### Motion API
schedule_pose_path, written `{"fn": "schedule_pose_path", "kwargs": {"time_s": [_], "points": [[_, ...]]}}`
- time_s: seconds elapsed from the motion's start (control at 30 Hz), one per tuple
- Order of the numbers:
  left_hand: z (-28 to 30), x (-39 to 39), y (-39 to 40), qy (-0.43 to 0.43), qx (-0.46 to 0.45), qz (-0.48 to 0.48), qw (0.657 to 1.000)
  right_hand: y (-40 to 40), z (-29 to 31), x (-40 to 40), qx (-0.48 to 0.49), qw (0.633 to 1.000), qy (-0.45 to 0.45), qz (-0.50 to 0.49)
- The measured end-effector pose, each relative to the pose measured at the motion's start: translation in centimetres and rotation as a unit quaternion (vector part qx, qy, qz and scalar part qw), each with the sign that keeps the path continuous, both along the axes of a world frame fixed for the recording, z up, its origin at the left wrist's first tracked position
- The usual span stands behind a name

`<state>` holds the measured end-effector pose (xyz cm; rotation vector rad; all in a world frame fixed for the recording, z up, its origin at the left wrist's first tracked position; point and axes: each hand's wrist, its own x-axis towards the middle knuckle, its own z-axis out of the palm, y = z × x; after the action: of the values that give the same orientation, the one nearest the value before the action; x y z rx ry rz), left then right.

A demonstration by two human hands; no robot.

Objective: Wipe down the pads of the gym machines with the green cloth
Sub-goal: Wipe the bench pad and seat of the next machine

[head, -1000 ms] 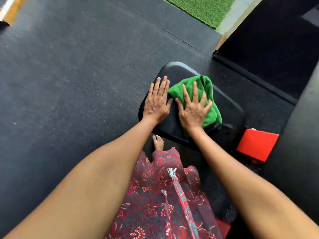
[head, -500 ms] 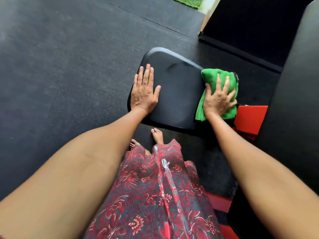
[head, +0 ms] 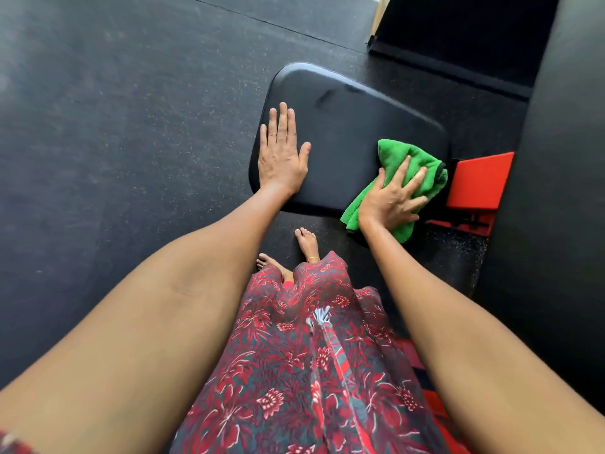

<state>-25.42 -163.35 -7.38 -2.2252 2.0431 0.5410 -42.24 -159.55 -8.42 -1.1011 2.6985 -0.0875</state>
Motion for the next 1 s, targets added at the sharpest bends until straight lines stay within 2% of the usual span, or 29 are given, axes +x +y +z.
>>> {"fn": "schedule_pose_path", "kwargs": {"time_s": [0.13,0.23,0.33,0.47,0.57,0.67,0.7,0.8,0.83,0.87,0.93,0.97,1.0], "points": [[0.8,-0.4,1.6,0.089,0.023,0.001,0.996,0.8,1.5,2.7,0.007,0.998,-0.06,-0.013],[2.3,-1.3,2.6,0.253,0.041,0.046,0.966,1.4,2.5,4.4,-0.037,0.986,-0.151,0.061],[3.8,-2.2,4.1,0.415,0.111,0.153,0.89,0.5,4.1,6.1,-0.083,0.942,-0.306,0.107],[6.8,-0.5,3.0,0.511,0.12,0.341,0.78,-1.2,6.7,8.4,-0.086,0.88,-0.437,0.167],[9.2,1.9,2.4,0.592,0.128,0.362,0.709,-2.2,10.0,9.3,-0.062,0.821,-0.544,0.16],[11.3,4.4,2.5,0.631,0.125,0.361,0.675,-3.6,12.7,9.2,-0.044,0.765,-0.627,0.142],[12.3,5.4,2.7,0.644,0.108,0.373,0.659,-4.2,13.8,9.5,-0.053,0.771,-0.61,0.172],[14.5,7.4,3.0,0.68,0.066,0.407,0.606,-7.0,15.3,10.0,-0.073,0.828,-0.509,0.222],[14.9,7.9,3.2,0.695,0.053,0.418,0.582,-7.7,16.1,10.2,-0.032,0.822,-0.528,0.21],[15.9,8.9,3.5,0.703,0.021,0.43,0.566,-8.4,17.3,11.2,0.042,0.789,-0.578,0.202],[17.2,10.5,3.8,0.703,-0.049,0.457,0.542,-8.9,19.5,13.2,0.195,0.69,-0.669,0.197],[17.9,11.6,4.1,0.689,-0.097,0.479,0.535,-9.0,20.5,14.7,0.21,0.66,-0.687,0.22],[18.4,12.6,4.5,0.663,-0.145,0.502,0.536,-9.0,21.1,16.2,0.19,0.653,-0.691,0.245]]}}
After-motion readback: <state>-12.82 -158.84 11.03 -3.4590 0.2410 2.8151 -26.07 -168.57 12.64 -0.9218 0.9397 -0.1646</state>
